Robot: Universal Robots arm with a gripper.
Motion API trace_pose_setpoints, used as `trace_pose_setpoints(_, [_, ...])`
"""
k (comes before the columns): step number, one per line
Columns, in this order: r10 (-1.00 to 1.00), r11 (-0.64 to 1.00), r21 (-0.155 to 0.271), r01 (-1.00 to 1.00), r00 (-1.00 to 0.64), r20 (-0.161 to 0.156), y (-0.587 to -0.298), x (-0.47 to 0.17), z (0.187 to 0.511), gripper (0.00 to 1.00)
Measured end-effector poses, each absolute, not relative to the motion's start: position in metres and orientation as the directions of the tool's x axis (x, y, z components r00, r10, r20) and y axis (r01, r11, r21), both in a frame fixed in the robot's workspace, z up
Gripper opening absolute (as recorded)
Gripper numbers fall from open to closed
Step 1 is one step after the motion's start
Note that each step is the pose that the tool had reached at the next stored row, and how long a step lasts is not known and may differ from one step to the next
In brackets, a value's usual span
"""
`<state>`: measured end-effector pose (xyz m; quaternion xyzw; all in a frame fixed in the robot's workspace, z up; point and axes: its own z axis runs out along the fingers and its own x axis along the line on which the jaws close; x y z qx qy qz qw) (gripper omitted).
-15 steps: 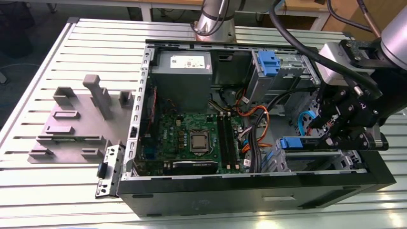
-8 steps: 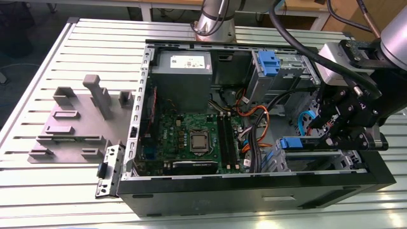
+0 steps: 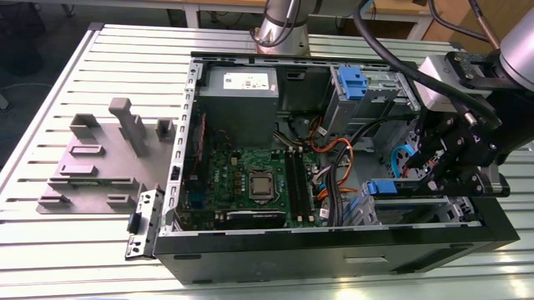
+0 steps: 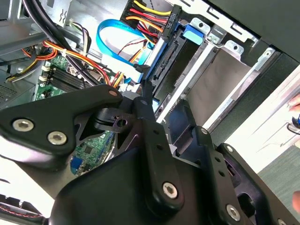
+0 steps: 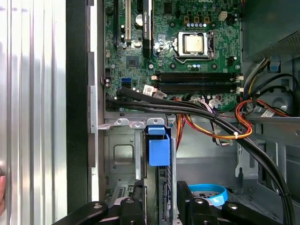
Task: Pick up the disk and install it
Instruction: 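Insert the first disk wire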
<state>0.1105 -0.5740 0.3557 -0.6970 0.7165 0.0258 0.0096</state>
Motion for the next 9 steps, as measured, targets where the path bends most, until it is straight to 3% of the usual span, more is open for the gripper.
trace_pose_setpoints(9, [-0.998, 0.027, 0.024, -0.999, -0.028, -0.05, -0.574, 0.111, 0.372, 0.41])
